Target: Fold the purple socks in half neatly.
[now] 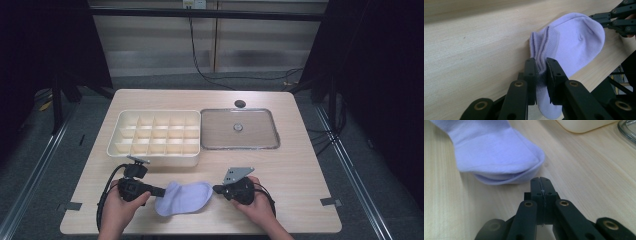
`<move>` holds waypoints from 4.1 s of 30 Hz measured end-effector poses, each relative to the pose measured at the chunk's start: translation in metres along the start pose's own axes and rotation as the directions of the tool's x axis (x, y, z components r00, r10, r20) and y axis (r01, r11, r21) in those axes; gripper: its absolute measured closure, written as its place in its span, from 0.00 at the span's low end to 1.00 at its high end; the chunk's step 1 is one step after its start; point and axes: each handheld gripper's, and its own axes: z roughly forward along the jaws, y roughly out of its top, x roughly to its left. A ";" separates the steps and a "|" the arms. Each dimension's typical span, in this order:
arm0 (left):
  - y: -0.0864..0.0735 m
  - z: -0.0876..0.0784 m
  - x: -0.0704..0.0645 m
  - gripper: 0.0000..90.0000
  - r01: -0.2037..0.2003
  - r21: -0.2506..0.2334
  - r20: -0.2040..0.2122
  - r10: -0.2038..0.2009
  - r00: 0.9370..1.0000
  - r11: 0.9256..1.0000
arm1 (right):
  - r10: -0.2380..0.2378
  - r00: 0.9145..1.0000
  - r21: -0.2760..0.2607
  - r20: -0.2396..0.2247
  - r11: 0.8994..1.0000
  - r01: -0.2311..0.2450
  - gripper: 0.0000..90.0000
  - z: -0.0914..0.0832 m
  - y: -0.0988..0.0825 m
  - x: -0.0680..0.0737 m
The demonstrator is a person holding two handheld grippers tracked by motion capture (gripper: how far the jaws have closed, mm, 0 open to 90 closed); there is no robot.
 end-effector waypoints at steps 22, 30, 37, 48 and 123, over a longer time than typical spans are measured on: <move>0.012 -0.008 -0.008 0.88 0.028 -0.042 0.046 -0.026 0.999 0.999 | -0.021 0.999 -0.015 -0.038 1.000 0.020 1.00 0.007 0.004 0.005; 0.019 -0.007 -0.016 0.88 0.015 -0.035 0.039 -0.014 0.999 0.999 | -0.032 0.998 -0.012 -0.049 0.999 0.031 1.00 0.006 0.004 0.009; 0.024 -0.005 -0.022 0.88 0.021 -0.044 0.031 -0.020 0.999 0.999 | -0.038 0.998 -0.013 -0.050 0.999 0.037 1.00 0.007 0.004 0.010; 0.030 -0.001 -0.029 0.88 -0.018 -0.017 0.021 0.019 1.000 1.000 | -0.043 0.998 -0.019 -0.054 0.999 0.042 1.00 0.007 0.004 0.012; 0.044 0.038 -0.063 0.88 -0.076 0.033 0.003 0.076 0.997 0.997 | -0.036 0.997 -0.025 -0.066 0.999 0.034 1.00 0.008 0.004 0.016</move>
